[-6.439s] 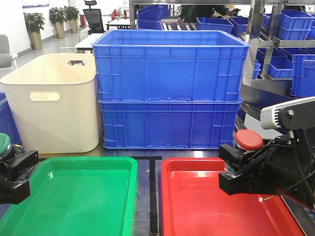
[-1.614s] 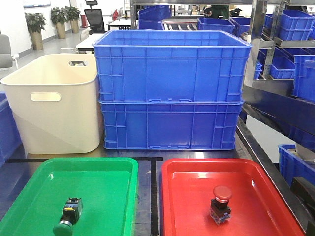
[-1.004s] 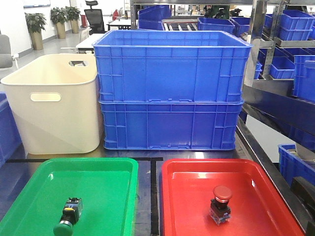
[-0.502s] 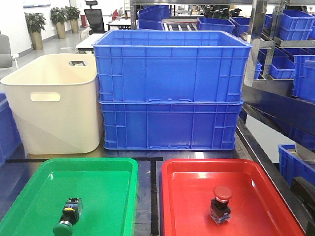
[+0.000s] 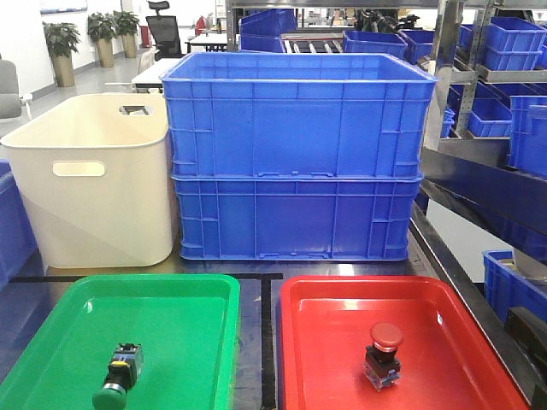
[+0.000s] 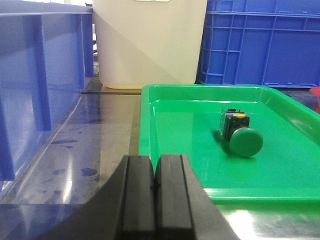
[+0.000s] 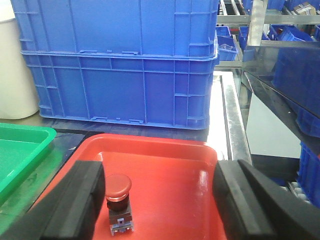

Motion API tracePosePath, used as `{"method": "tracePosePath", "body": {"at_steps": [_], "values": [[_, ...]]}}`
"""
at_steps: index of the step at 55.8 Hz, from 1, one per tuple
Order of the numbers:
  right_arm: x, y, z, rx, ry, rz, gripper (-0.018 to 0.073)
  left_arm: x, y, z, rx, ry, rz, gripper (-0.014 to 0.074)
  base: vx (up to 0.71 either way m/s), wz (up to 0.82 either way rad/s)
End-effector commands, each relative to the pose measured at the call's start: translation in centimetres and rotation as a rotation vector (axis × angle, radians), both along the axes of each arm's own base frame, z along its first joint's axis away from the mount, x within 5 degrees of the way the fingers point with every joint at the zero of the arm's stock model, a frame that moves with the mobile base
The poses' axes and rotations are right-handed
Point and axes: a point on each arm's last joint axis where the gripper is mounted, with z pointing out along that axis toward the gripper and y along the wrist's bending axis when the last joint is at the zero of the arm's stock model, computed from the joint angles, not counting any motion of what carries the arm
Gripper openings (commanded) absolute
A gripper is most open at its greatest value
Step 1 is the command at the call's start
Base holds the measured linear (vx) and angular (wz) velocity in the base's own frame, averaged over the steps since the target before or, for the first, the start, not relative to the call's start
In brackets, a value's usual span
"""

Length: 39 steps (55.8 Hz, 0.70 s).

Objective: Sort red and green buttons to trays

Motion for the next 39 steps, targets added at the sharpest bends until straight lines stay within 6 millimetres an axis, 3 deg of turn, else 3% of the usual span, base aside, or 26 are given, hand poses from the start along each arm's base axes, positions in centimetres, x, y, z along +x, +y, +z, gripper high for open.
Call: {"method": "tracePosePath", "body": {"at_steps": [1,25,31,39], "values": [[-0.12,0.2,1.37,-0.008,-0.067,0.032,0.0503,-0.23,0.01,1.45,-0.015,-0.112,0.0,-0.0007,0.0,0.0],[-0.08,-0.19,1.1,-0.021,-0.038,-0.009,0.0468,-0.23,0.01,1.45,-0.015,-0.112,0.0,-0.0007,0.0,0.0],[-0.2,-0.2,1.17,-0.018,-0.042,-0.007,0.0393,-0.23,0.01,1.45,-0.015,-0.112,0.0,-0.0007,0.0,0.0],[-0.77,-0.25,1.32,0.014,-0.04,0.007,0.019,-0.23,0.01,1.45,-0.015,-0.112,0.0,-0.0007,0.0,0.0]]}}
